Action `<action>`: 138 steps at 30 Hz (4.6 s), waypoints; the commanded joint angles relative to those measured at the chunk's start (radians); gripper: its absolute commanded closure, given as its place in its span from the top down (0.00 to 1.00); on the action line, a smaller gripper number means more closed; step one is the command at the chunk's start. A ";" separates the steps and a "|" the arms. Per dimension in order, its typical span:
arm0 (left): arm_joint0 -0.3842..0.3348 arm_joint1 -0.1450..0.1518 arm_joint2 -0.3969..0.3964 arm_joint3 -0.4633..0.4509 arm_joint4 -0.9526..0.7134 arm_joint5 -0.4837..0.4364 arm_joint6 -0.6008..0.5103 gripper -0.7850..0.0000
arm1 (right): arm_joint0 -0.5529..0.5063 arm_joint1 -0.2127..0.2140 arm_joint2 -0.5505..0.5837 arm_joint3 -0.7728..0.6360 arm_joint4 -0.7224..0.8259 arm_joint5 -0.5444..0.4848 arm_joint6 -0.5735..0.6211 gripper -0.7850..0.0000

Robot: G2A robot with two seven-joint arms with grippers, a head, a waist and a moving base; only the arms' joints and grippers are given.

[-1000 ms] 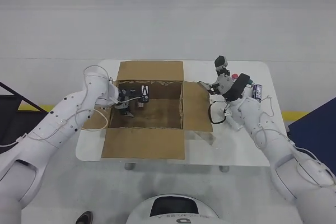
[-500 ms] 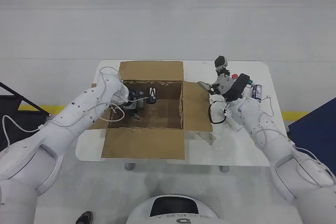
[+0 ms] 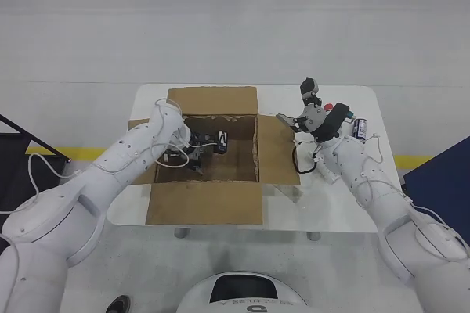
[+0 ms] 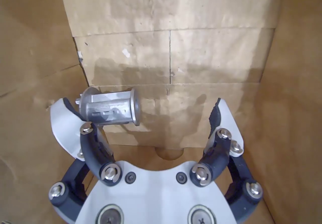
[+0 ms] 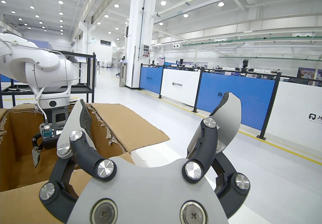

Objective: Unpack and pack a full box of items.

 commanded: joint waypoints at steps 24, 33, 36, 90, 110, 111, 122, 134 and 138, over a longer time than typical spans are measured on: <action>0.007 -0.058 0.007 0.156 0.190 0.100 0.172 1.00 | 0.000 0.000 0.000 0.000 0.000 0.000 0.000 1.00; 0.004 -0.085 0.013 0.171 0.268 0.214 0.180 0.00 | 0.000 0.000 0.000 0.000 0.000 0.000 0.000 1.00; 0.007 -0.072 0.004 0.140 0.296 0.217 0.226 0.00 | 0.000 0.000 0.000 0.000 0.000 0.000 0.000 1.00; 0.376 0.390 -0.487 -0.521 0.266 0.313 1.004 0.00 | 0.014 -0.001 0.019 -0.102 0.323 -0.440 0.638 1.00; 0.479 0.435 -0.630 -0.727 0.413 0.276 0.934 0.00 | 0.004 0.010 -0.082 -0.252 1.525 -0.429 1.681 1.00; 0.483 0.435 -0.632 -0.736 0.423 0.282 0.925 0.00 | 0.015 0.012 -0.084 -0.252 1.621 -0.391 1.781 1.00; 0.512 0.436 -0.660 -0.827 0.445 0.290 0.891 0.00 | 0.052 -0.003 -0.074 -0.222 1.768 -0.276 2.030 0.91; 0.408 0.391 -0.606 -0.772 0.273 0.215 0.776 0.00 | 0.025 -0.025 -0.058 -0.237 1.836 -0.340 2.124 0.87; 0.368 0.369 -0.565 -0.746 0.251 0.217 0.719 0.00 | 0.015 -0.026 -0.047 -0.248 1.886 -0.333 2.162 0.83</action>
